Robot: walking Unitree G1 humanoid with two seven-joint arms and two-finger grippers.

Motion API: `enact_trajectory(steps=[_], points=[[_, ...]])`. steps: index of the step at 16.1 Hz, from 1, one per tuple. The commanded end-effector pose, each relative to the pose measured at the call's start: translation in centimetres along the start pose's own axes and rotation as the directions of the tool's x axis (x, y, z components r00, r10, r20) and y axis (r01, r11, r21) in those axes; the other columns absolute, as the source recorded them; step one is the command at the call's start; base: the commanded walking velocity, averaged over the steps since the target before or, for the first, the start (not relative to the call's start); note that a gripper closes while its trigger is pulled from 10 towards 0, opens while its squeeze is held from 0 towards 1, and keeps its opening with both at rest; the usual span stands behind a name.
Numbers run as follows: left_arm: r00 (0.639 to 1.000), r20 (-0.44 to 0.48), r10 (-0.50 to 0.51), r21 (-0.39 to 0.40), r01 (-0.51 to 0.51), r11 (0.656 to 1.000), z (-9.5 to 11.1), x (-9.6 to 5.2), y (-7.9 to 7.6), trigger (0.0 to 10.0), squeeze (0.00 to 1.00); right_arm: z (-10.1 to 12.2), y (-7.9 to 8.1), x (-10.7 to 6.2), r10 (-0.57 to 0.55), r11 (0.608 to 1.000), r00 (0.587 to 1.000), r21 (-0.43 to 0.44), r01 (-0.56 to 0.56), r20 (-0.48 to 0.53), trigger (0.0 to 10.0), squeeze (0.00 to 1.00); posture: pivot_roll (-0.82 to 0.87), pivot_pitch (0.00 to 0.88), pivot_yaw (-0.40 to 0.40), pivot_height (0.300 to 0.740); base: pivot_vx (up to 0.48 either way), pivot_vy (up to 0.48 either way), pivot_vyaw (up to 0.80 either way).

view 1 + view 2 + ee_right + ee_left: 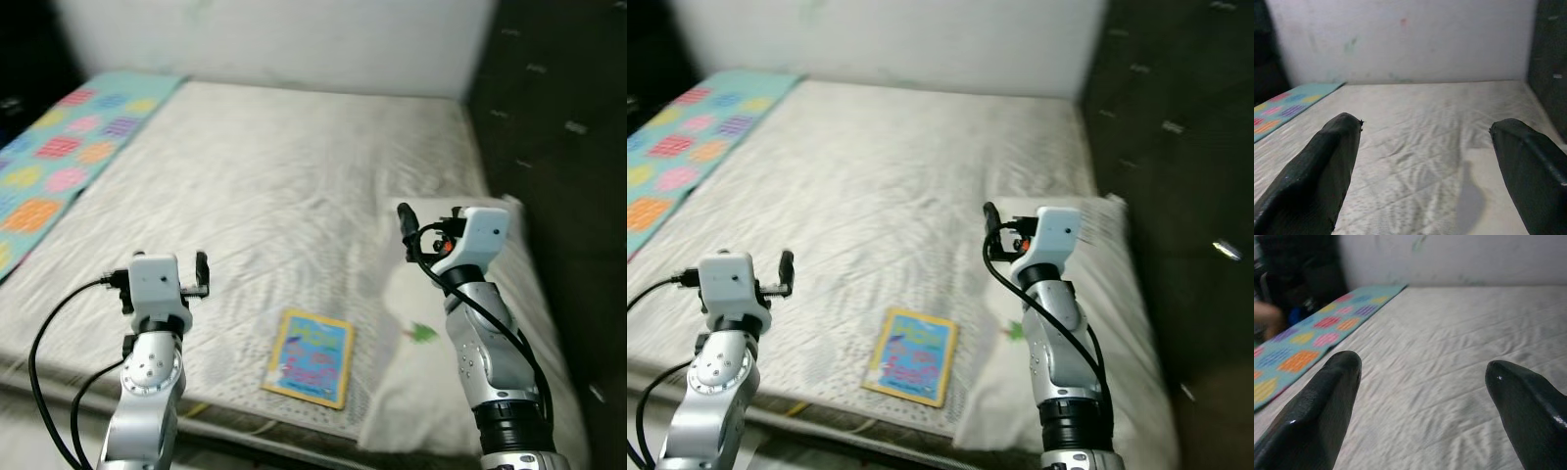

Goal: Clean up the room

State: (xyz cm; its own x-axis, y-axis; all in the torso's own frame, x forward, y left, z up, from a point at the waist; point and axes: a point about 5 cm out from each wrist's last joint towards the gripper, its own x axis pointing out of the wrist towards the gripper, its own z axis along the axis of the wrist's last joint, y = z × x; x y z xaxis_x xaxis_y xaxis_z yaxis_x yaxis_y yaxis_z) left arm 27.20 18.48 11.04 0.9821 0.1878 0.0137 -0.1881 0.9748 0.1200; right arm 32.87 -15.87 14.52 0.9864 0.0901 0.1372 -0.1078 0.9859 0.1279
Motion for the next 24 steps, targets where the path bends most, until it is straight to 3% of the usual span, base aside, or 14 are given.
enact_trajectory(steps=[1, 3, 6, 12, 18, 24], points=[[1.000, -0.009, -0.004, 0.016, 0.005, 1.000, -0.1, -0.1, 0.0, 10.0, 0.00, -0.2, -0.2, -0.3, -0.006, 1.000, 1.000, -0.007, 0.006, -0.008, 10.0, 0.00, -0.03, 0.000, 0.038, 0.740, 0.000, 0.000, 0.00], [1.000, 0.001, -0.001, 0.005, 0.001, 1.000, 0.2, 0.0, 0.1, 10.0, 0.00, 0.0, -0.3, -0.5, -0.013, 1.000, 1.000, -0.009, 0.013, -0.002, 10.0, 0.00, -0.04, 0.000, 0.045, 0.740, 0.000, 0.000, 0.00], [0.998, 0.023, -0.050, -0.015, 0.051, 0.999, 0.6, 0.0, -0.9, 10.0, 0.00, -0.1, -0.4, -1.1, -0.024, 1.000, 1.000, -0.010, 0.024, -0.010, 10.0, 0.00, -0.04, 0.000, 0.042, 0.740, 0.000, 0.000, 0.00], [0.998, -0.002, -0.068, -0.068, 0.068, 0.995, 0.4, -0.3, -1.5, 10.0, 0.00, -0.5, -0.3, -1.2, -0.028, 1.000, 0.999, -0.011, 0.027, -0.039, 10.0, 0.00, -0.03, 0.000, 0.025, 0.740, 0.000, 0.000, 0.00], [0.997, -0.014, -0.072, -0.087, 0.070, 0.994, 0.2, -0.2, -1.6, 10.0, 0.00, -0.6, -0.5, -1.2, -0.040, 0.999, 0.998, -0.019, 0.039, -0.047, 10.0, 0.00, -0.04, 0.000, 0.029, 0.740, 0.000, 0.000, -0.70], [0.997, -0.013, -0.074, -0.100, 0.072, 0.992, 0.2, 0.0, -1.6, 10.0, 0.00, -0.8, -0.5, -1.2, -0.031, 0.999, 0.998, -0.021, 0.030, -0.052, 10.0, 0.00, -0.04, 0.000, 0.027, 0.740, 0.000, 0.172, 0.00]])
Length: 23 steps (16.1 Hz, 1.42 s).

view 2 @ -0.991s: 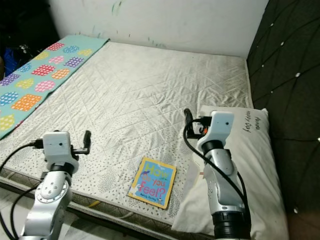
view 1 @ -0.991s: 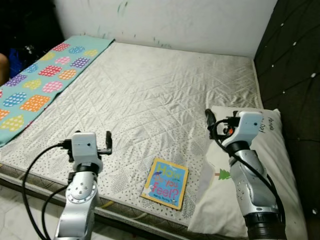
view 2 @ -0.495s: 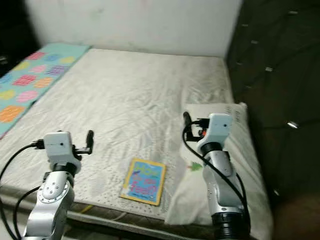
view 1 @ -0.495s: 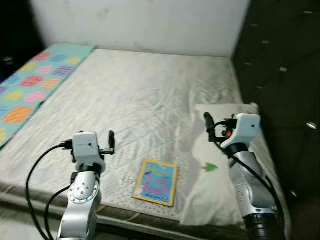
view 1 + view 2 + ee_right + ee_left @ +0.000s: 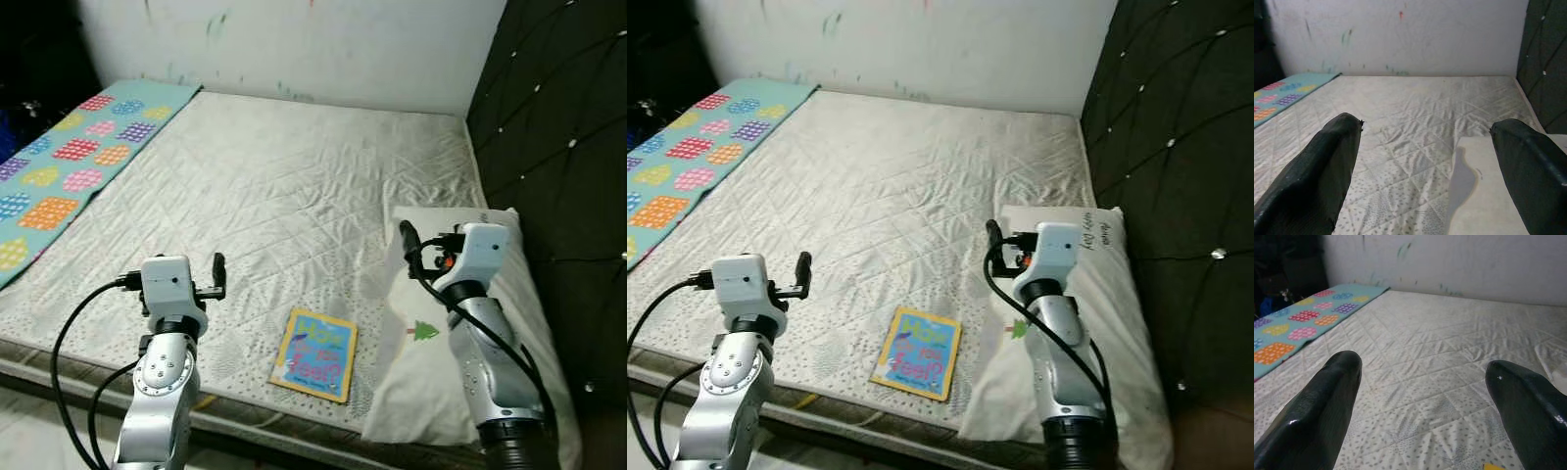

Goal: Clean up the room

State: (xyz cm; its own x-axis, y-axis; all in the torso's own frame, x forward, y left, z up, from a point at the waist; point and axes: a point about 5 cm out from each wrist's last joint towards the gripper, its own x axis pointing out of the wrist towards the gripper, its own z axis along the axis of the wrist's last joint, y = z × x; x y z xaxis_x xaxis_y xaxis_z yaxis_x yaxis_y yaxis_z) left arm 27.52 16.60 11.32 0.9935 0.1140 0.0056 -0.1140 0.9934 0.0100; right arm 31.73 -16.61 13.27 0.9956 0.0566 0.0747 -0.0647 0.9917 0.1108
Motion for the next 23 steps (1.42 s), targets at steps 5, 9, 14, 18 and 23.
enact_trajectory(steps=[5, 9, 14, 18, 23], points=[[1.000, -0.020, 0.014, 0.004, -0.014, 1.000, -0.35, 0.00, 0.42, 10.0, 0.00, 0.10, 0.42, 0.21, 0.015, 1.000, 1.000, 0.003, -0.015, -0.001, 10.0, 0.00, -0.04, 0.000, 0.022, 0.740, 0.000, 0.365, 0.00], [1.000, -0.023, 0.018, 0.000, -0.018, 1.000, -0.42, -0.05, 0.40, 10.0, 0.00, -0.02, 0.25, 0.10, 0.013, 1.000, 1.000, -0.002, -0.013, -0.007, 10.0, 0.00, -0.04, 0.000, 0.018, 0.740, 0.000, 0.372, 0.00], [0.999, -0.029, 0.021, -0.006, -0.021, 1.000, -0.53, -0.11, 0.35, 10.0, 0.00, -0.08, 0.26, 0.13, 0.015, 1.000, 1.000, 0.003, -0.015, -0.015, 10.0, 0.00, -0.04, 0.000, 0.016, 0.740, 0.000, 0.372, -0.60], [0.999, -0.031, 0.024, -0.008, -0.024, 1.000, -0.53, -0.08, 0.39, 10.0, 0.00, -0.11, 0.33, 0.17, 0.018, 1.000, 1.000, 0.000, -0.018, -0.018, 10.0, 0.00, -0.04, 0.000, 0.019, 0.740, 0.000, 0.382, 0.00], [0.999, -0.032, 0.027, -0.011, -0.027, 1.000, -0.56, -0.06, 0.36, 10.0, 0.00, -0.17, 0.27, 0.13, 0.019, 1.000, 1.000, -0.005, -0.019, -0.022, 10.0, 0.00, -0.04, 0.000, 0.016, 0.740, 0.000, 0.385, 0.00]])
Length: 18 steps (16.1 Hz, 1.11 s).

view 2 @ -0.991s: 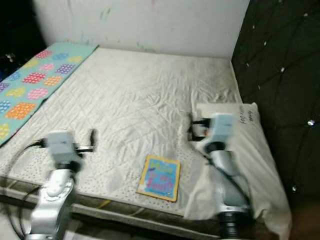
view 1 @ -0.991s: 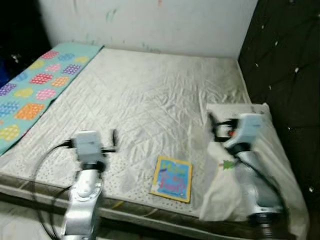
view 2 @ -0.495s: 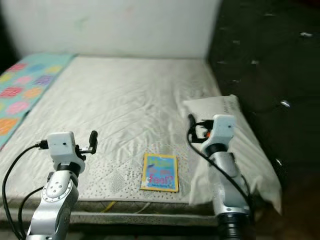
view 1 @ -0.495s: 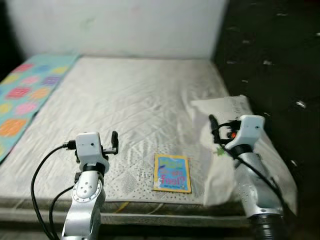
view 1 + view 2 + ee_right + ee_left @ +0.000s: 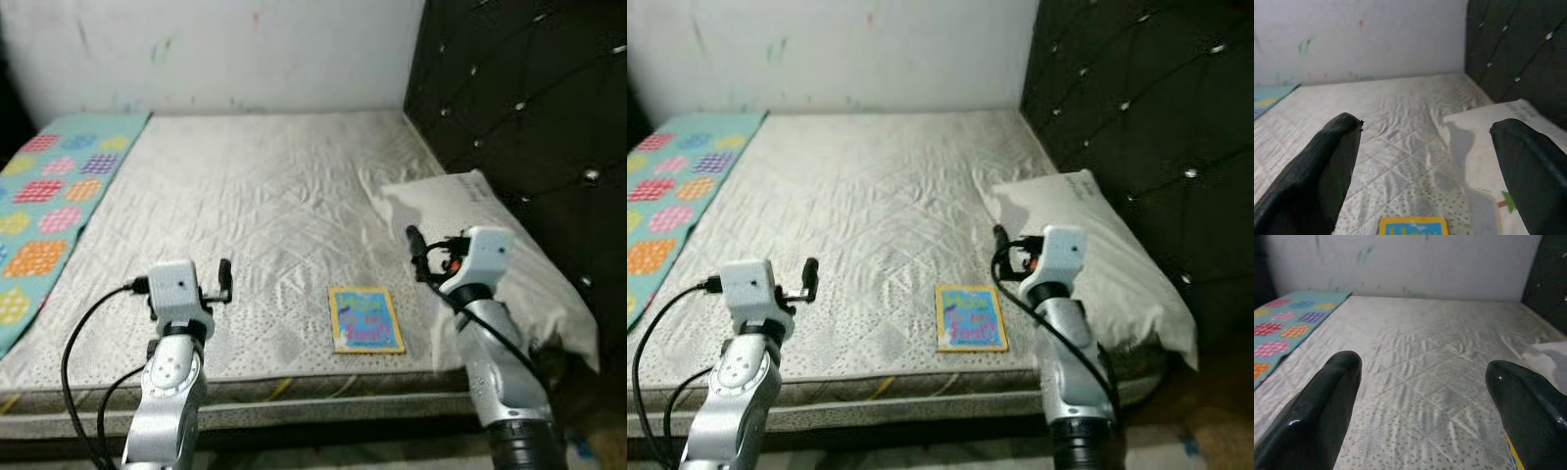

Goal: Clean up the room

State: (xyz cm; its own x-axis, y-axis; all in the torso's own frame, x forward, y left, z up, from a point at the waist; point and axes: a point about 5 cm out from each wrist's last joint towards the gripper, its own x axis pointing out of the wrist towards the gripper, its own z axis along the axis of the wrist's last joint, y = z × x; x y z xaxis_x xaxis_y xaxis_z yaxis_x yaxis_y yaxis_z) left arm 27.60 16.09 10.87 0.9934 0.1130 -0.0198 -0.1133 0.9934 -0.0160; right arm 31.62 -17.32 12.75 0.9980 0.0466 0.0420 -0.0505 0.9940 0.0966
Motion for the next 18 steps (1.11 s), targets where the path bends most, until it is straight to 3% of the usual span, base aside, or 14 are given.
enact_trajectory(steps=[1, 5, 10, 18], points=[[1.000, -0.005, 0.029, 0.013, -0.029, 0.999, -0.10, -0.07, 0.88, 10.0, 0.00, 0.32, 1.02, 0.32, 0.033, 0.999, 0.999, 0.008, -0.033, 0.011, 10.0, 0.00, -0.04, 0.000, 0.016, 0.740, 0.000, 0.390, 0.00], [1.000, -0.005, 0.031, 0.006, -0.031, 1.000, -0.09, -0.04, 0.84, 10.0, 0.00, 0.39, 1.13, 0.42, 0.038, 0.999, 0.999, 0.006, -0.038, 0.012, 10.0, 0.00, -0.04, 0.000, 0.014, 0.740, 0.000, 0.381, 0.00], [1.000, 0.030, 0.001, -0.013, -0.001, 1.000, 0.40, -0.16, 0.94, 10.0, 0.00, 0.42, 1.13, 0.46, 0.040, 0.999, 0.999, 0.002, -0.040, 0.012, 10.0, 0.00, -0.04, 0.000, 0.014, 0.740, 0.000, 0.000, 0.00], [1.000, 0.013, -0.016, -0.017, 0.016, 1.000, 0.11, -0.26, 0.74, 10.0, 0.00, 0.23, 1.10, 0.28, 0.038, 0.999, 0.999, 0.001, -0.038, 0.009, 10.0, 0.00, -0.04, 0.000, 0.019, 0.740, 0.000, 0.000, 0.00]])
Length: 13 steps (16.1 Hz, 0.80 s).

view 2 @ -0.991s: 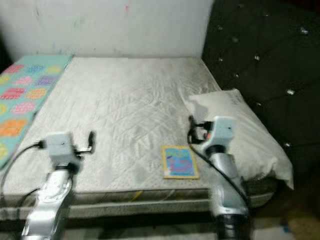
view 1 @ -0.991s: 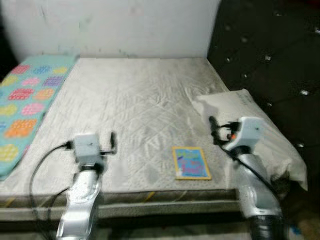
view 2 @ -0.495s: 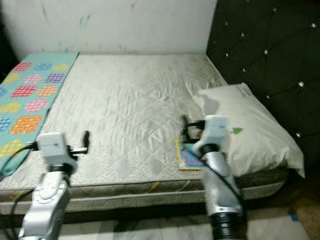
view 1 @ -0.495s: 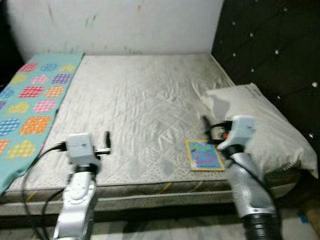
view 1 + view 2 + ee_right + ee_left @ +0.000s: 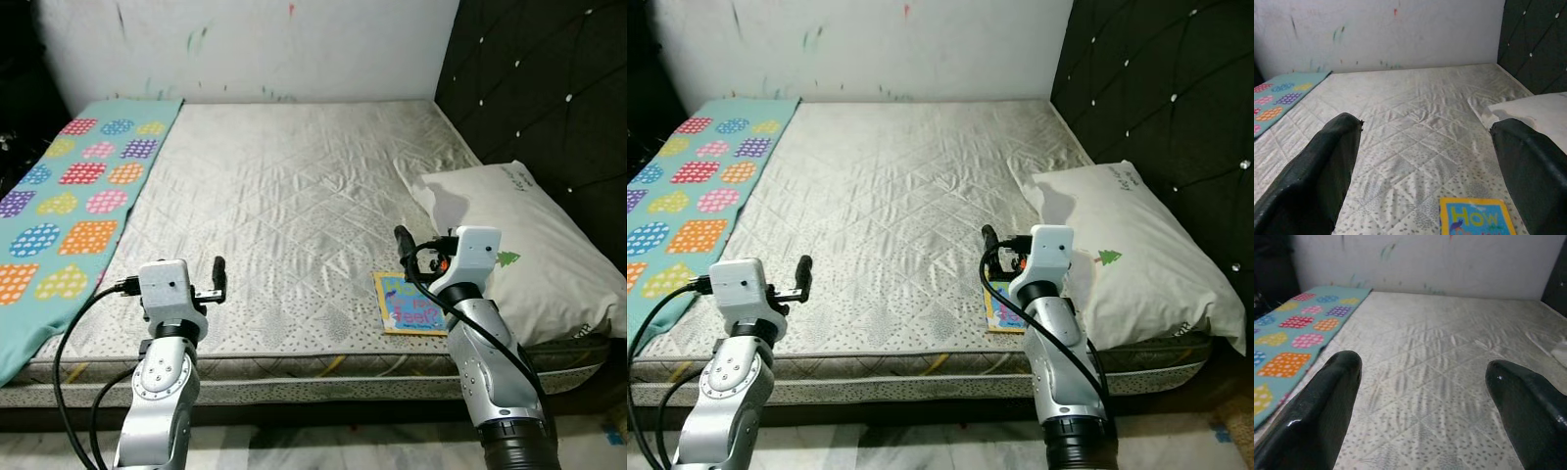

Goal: Clean up the room

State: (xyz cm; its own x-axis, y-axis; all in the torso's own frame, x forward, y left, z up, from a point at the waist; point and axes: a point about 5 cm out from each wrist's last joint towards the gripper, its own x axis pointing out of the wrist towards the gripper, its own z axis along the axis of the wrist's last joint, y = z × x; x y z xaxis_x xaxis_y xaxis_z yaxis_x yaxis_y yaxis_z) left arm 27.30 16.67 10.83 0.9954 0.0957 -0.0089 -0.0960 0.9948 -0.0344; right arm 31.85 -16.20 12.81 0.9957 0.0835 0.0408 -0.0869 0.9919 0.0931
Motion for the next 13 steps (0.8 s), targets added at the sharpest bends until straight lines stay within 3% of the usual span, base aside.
enact_trajectory(steps=[1, 13], points=[[1.000, 0.002, 0.000, 0.001, 0.000, 1.000, 0.15, -0.02, 0.11, 10.0, 0.00, 0.27, -0.02, -0.03, 0.001, 1.000, 1.000, 0.003, -0.001, 0.013, 10.0, 0.00, -0.04, 0.000, 0.019, 0.740, 0.000, 0.000, 0.00], [0.999, 0.001, -0.033, -0.003, 0.033, 0.999, 0.20, 0.23, -0.16, 10.0, 0.00, 0.42, 0.06, 0.23, 0.000, 1.000, 1.000, 0.008, 0.000, 0.021, 10.0, 0.00, -0.04, 0.000, 0.023, 0.740, 0.253, 0.000, 0.00]])
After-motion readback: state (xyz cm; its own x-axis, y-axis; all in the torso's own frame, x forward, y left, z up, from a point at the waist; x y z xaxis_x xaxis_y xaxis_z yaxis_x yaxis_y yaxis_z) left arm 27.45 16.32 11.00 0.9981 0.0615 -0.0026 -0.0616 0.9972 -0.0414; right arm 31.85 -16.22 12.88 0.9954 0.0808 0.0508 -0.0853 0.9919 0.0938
